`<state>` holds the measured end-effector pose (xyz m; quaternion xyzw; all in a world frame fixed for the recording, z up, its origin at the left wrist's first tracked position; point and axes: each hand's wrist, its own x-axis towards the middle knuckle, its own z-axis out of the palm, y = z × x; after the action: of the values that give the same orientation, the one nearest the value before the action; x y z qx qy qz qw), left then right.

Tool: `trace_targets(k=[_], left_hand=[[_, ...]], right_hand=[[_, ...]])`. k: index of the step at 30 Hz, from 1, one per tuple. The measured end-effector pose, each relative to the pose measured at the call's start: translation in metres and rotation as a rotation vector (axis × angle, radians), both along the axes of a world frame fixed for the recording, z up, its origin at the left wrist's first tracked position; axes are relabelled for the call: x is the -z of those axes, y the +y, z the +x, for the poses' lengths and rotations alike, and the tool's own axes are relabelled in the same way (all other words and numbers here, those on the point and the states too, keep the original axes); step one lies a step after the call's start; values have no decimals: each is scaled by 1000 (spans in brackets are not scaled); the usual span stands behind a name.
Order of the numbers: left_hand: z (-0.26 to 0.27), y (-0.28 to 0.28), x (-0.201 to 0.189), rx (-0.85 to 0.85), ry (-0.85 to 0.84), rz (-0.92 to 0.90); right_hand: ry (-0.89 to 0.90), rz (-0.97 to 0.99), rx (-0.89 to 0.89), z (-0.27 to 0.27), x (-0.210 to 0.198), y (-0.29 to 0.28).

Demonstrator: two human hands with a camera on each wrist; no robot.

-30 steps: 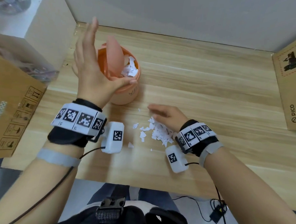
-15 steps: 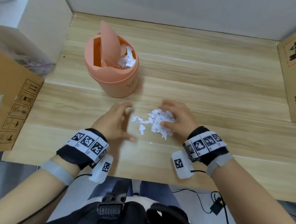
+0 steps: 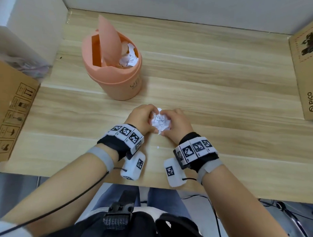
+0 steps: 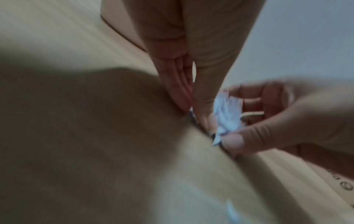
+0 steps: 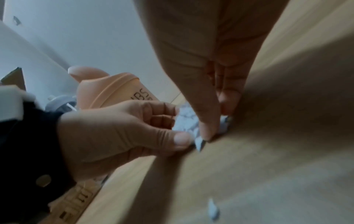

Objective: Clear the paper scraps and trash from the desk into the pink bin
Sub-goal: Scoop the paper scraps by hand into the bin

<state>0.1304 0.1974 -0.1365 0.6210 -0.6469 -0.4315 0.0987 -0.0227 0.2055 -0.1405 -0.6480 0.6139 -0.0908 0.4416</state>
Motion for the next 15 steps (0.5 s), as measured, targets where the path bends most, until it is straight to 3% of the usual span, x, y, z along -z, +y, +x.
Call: trace_targets(k=[2,5,8,11,13,15], left_hand=[[6,0,-16,7,15,-66],[21,4,-58,16,101,-336],[32,2,-109,-21,235,-687],[43,-8,-140,-185,223,-975],[56,-17,-144,-334,193,-1005],[69,-29,-139,-429,147,-858]], right_hand=[[-32,-19,56,-9,-6,-2],[10,-28,54,-18,-13,-4],[140,13,-150,-8,-16,-8],[250,-24,-382,11,-14,-10],[283,-69,-461,17,-10,-12],[253,-74,-427,17,-9,-13]])
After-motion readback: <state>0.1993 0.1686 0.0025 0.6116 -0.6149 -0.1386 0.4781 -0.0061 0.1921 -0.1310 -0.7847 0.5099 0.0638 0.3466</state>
